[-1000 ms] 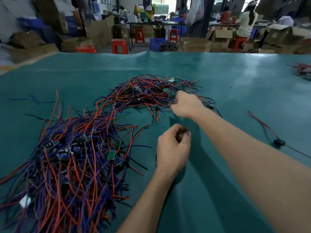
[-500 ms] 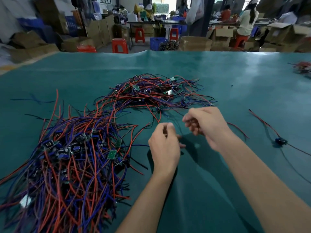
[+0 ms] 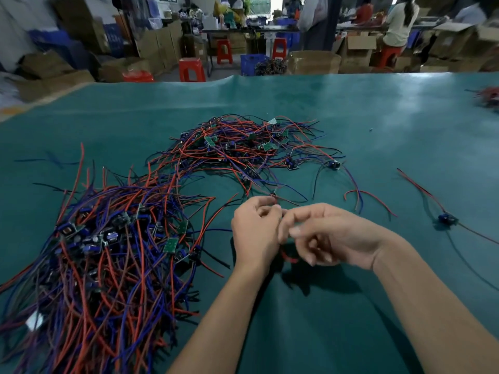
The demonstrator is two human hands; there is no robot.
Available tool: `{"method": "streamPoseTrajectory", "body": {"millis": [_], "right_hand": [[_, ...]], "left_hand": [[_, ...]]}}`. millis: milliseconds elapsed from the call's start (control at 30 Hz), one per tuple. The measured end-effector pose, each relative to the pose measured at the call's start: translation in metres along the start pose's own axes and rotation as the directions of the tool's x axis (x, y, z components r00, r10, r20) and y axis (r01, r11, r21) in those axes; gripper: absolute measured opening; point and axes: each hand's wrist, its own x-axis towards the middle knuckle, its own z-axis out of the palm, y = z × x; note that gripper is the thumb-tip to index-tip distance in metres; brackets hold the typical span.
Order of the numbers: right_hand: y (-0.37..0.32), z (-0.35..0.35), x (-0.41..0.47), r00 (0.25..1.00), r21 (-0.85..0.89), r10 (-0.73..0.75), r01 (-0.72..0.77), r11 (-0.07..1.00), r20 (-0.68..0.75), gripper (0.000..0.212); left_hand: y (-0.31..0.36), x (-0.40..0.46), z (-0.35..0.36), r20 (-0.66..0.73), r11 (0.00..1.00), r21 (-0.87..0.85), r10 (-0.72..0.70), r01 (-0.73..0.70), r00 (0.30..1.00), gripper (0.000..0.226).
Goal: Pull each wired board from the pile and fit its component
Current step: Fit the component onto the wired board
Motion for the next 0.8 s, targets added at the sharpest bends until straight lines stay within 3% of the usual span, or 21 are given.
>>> {"method": "streamPoseTrajectory", "body": {"millis": [67, 133, 167, 300, 367, 467, 567, 633, 733, 800], "right_hand": [[0.004, -0.004, 0.007, 0.956, 0.008, -0.027, 0.03, 1.0, -0.292, 0.017], [0.007, -0.003, 0.017, 0.807, -0.022, -0.107, 0.116, 0.993, -0.581, 0.021], [0.008, -0.001, 0.021, 0.751, -0.043, -0.14, 0.147, 0.988, -0.646, 0.019], [0.011, 0.0, 0.024, 0.665, -0.11, -0.202, 0.179, 0.978, -0.719, 0.011], [0.01, -0.003, 0.021, 0.677, -0.086, -0.199, 0.198, 0.977, -0.708, 0.007], [0.005, -0.006, 0.016, 0.695, 0.044, -0.168, 0.277, 0.96, -0.699, 0.009], [-0.002, -0.014, 0.012, 0.631, 0.225, -0.088, 0.399, 0.889, -0.771, 0.011], [-0.005, -0.024, 0.005, 0.603, 0.378, 0.01, 0.486, 0.788, -0.797, 0.015], [-0.011, -0.033, -0.007, 0.644, 0.539, 0.063, 0.578, 0.613, -0.763, 0.02], [-0.013, -0.034, -0.011, 0.708, 0.568, 0.01, 0.558, 0.605, -0.706, 0.021]], "left_hand": [[0.0, -0.002, 0.001, 0.034, 1.0, 0.014, 0.012, -0.013, 0.999, 0.02], [-0.001, -0.004, 0.003, 0.069, 0.999, 0.025, 0.038, -0.04, 0.997, 0.024], [-0.002, -0.005, 0.003, 0.084, 0.996, 0.045, 0.068, -0.072, 0.994, 0.024], [-0.006, -0.006, 0.004, 0.155, 0.981, 0.117, 0.135, -0.154, 0.979, 0.02], [-0.007, -0.005, 0.005, 0.166, 0.981, 0.108, 0.14, -0.16, 0.976, 0.02], [-0.005, -0.007, 0.006, 0.196, 0.984, 0.078, 0.145, -0.163, 0.97, 0.018], [-0.001, -0.008, 0.008, 0.188, 0.992, 0.032, 0.115, -0.123, 0.975, 0.017], [0.0, -0.008, 0.007, 0.172, 0.996, 0.003, 0.084, -0.086, 0.982, 0.022], [0.002, -0.009, 0.006, 0.161, 0.997, -0.019, 0.074, -0.071, 0.984, 0.024], [0.002, -0.009, 0.005, 0.164, 0.997, -0.034, 0.07, -0.065, 0.984, 0.026]]}}
